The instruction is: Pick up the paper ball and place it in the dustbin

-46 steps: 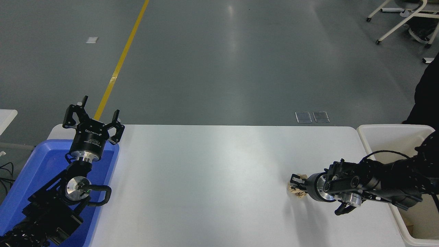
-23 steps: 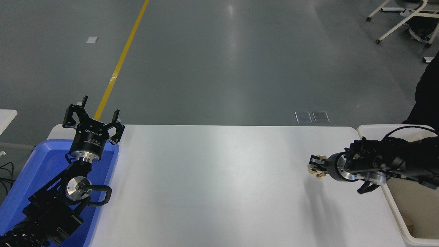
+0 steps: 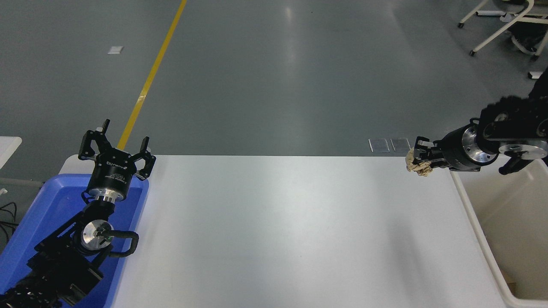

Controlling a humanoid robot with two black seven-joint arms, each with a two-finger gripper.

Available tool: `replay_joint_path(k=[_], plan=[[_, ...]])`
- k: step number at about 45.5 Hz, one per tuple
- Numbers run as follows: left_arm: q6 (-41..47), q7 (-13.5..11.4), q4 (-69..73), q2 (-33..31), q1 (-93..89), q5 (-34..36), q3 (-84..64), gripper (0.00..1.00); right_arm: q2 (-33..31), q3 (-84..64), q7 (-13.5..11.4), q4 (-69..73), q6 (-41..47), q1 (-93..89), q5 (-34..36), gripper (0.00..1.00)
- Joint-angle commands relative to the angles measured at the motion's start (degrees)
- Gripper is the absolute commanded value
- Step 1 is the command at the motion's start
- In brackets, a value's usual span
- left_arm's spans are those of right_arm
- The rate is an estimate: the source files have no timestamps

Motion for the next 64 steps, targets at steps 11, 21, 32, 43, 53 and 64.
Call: replay_joint_path(k=[11,21,32,43,53,64], plan=[[0.03,0.0,0.02,0.0,0.02,0.0,0.0,0.98,-4.35,-1.7,-0.1,0.88,8.44,14.93,-3.05,0.0],[0.03,0.0,0.02,0.0,0.02,0.0,0.0,0.98,-4.27,-2.58,-0.1,0.09,7.65,13.71,-3.67,0.0],[0.03,0.0,0.02,0.0,0.02,0.0,-0.09,0.98,-6.46,-3.63,-0.19,-12.46,4.75,3.08,-4.02,0.0],[0.03,0.0,0.02,0.0,0.02,0.0,0.0,0.98,-9.36,-1.62,-0.19,-31.18,0.89,-14.49,-3.05,0.0],[0.03,0.0,0.02,0.0,0.02,0.0,0.0,0.98,-9.36,1.81,-0.19,-44.2,-4.12,-31.2,2.48,0.0],[0.03,0.0,0.02,0.0,0.02,0.0,0.0,0.98,-8.93,5.94,-0.1,-50.18,-15.98,-46.75,9.6,0.0]])
